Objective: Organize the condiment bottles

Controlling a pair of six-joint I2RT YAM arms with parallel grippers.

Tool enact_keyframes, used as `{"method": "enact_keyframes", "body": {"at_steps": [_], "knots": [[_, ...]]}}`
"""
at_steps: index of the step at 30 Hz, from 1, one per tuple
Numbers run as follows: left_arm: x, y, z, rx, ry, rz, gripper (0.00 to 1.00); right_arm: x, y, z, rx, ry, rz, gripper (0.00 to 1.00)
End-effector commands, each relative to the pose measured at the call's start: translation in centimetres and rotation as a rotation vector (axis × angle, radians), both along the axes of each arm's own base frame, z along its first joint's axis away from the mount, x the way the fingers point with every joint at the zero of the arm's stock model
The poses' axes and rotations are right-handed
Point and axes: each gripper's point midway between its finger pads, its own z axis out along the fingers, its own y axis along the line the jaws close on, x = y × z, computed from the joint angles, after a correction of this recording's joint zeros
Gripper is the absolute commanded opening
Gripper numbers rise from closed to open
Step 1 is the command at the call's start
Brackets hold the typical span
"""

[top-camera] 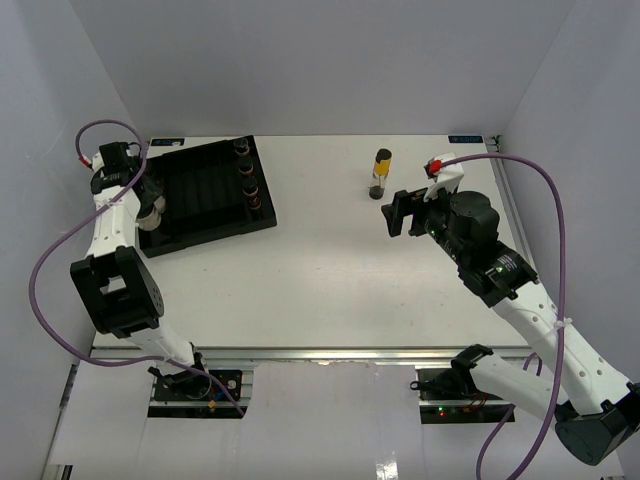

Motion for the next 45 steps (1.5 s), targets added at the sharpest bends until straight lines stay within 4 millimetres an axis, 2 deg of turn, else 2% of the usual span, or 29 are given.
{"method": "enact_keyframes", "body": {"at_steps": [1, 5, 8, 11, 14, 16, 18, 21, 25, 28, 33, 36, 39, 42, 44, 45], "knots": [[1.5, 0.1, -1.2, -0.007, -0.039, -0.019, 0.0, 0.4, -0.3, 0.9, 0.017, -0.045, -0.019, 0.91], [1.7, -0.1, -2.9, -0.022, -0.021, -0.032, 0.0, 0.6, -0.4, 0.7, 0.009, -0.043, -0.031, 0.91], [1.7, 0.0, -3.8, -0.022, -0.011, -0.034, 0.11, 0.7, -0.5, 0.7, 0.009, -0.046, -0.038, 0.91], [1.7, 0.2, -4.1, -0.014, -0.005, -0.033, 0.4, 0.7, -0.5, 0.7, 0.008, -0.047, -0.038, 0.91], [1.5, 0.4, -4.2, -0.002, 0.005, -0.022, 0.75, 0.8, -0.4, 0.7, 0.006, -0.045, -0.038, 0.91], [1.4, 0.5, -4.1, 0.001, 0.011, -0.016, 0.9, 0.8, -0.5, 0.7, 0.004, -0.046, -0.042, 0.91], [1.2, 0.5, -3.9, -0.001, 0.023, -0.014, 0.98, 0.9, -0.6, 0.6, -0.001, -0.045, -0.049, 0.91], [1.0, 0.5, -3.0, -0.007, 0.026, -0.003, 0.98, 1.1, -0.6, -0.2, -0.014, -0.029, -0.055, 0.91], [0.7, 0.2, -0.8, -0.011, -0.006, 0.004, 0.98, 1.7, -0.6, -1.1, -0.046, 0.008, -0.071, 0.91], [-0.1, 0.0, 3.1, 0.016, -0.081, 0.009, 0.98, 2.6, -0.9, -0.3, -0.067, 0.012, -0.107, 0.91], [-0.6, -2.3, 8.1, 0.008, -0.191, -0.126, 0.98, 4.0, -0.8, 0.3, -0.083, 0.021, -0.136, 0.91], [-0.8, -4.6, 9.9, -0.042, -0.241, -0.228, 0.98, 5.5, -0.8, 0.2, -0.093, 0.04, -0.159, 0.91], [-1.0, -8.4, 10.8, -0.063, -0.268, -0.382, 0.98, 7.9, -1.5, -0.6, -0.126, 0.048, -0.201, 0.91], [-1.6, -11.8, 9.6, -0.054, -0.202, -0.462, 0.98, 10.9, -2.3, -1.5, -0.137, 0.034, -0.227, 0.9], [-2.0, -15.5, 9.2, -0.06, -0.192, -0.554, 0.98, 12.1, -1.9, -1.4, -0.131, 0.027, -0.203, 0.9], [-2.4, -16.2, 9.0, -0.046, -0.187, -0.565, 0.98, 13.0, -1.8, -2.0, -0.14, 0.032, -0.204, 0.9]]}}
